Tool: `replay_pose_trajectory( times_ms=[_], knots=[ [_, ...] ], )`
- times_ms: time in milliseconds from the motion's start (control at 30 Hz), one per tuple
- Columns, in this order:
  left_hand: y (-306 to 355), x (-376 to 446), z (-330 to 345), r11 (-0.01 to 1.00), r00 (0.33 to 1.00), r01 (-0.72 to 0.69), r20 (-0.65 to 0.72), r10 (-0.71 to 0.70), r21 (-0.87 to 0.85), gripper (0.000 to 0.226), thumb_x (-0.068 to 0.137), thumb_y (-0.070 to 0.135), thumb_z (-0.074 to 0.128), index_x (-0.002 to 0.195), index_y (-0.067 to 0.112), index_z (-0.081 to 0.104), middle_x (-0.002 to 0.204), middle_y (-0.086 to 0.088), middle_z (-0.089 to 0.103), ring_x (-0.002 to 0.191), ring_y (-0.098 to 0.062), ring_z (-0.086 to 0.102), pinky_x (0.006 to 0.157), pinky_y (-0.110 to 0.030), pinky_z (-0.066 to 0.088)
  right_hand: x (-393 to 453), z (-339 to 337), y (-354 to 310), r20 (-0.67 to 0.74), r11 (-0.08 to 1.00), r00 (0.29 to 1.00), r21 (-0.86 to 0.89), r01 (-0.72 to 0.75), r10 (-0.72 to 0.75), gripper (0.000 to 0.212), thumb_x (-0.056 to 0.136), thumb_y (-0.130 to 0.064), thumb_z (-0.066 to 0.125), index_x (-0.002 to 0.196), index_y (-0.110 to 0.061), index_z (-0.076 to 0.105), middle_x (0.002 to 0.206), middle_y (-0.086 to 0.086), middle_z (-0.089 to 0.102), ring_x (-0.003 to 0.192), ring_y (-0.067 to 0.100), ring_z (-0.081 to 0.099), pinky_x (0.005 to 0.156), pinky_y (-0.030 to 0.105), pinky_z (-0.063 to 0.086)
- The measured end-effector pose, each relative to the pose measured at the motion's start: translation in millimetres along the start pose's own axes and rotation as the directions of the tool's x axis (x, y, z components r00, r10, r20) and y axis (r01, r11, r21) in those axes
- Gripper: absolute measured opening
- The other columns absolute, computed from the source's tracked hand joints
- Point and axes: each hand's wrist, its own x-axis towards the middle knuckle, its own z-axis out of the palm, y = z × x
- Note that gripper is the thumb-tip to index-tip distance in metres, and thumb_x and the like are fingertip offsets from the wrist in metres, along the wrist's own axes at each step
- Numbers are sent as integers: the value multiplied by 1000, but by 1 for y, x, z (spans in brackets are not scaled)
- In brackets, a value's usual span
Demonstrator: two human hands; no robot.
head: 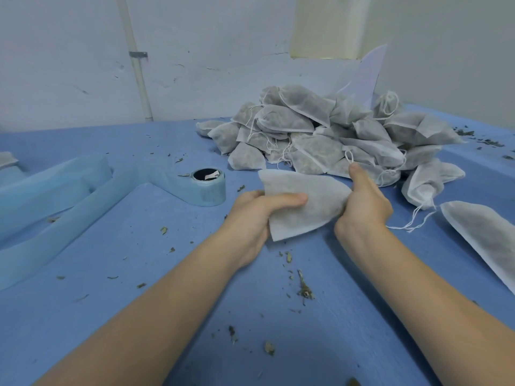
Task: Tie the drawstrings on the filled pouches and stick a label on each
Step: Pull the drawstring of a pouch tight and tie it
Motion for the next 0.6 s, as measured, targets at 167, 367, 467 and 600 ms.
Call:
replay_pose_trajectory(
  times_ms=[167,367,467,600],
  knots=[
    [0,5,-1,999,982,-19,-187,13,-27,8,87,11,63,92,6,67,93,-11,72,78,-21,70,74,-41,59,-3,1,6,200,987,979,-147,70,-40,22,78,-26,77,62,-28,62,58,-16,51,57,6,43,61,18,38],
    [9,3,-8,991,964,12,-262,-46,-131,25,88,10,60,112,2,60,107,-18,67,86,-29,67,59,-44,59,-9,-3,6,629,910,771,-254,328,-102,12,80,-21,74,72,-29,74,73,-20,69,63,-11,58,57,4,41],
    [10,1,-11,996,975,0,-223,-19,-84,25,87,23,62,106,7,65,104,-15,69,89,-30,68,60,-41,59,-10,-6,8,726,792,676,-337,509,-125,11,76,-25,78,70,-34,75,91,-11,68,71,-6,55,65,4,40],
    [9,2,-13,988,963,-104,-238,129,113,30,74,31,76,96,10,72,95,-12,73,90,-30,70,74,-46,58,-10,-7,10,813,646,554,-328,689,-179,16,76,-29,78,71,-43,72,91,-9,58,74,-5,50,67,7,37]
  ],
)
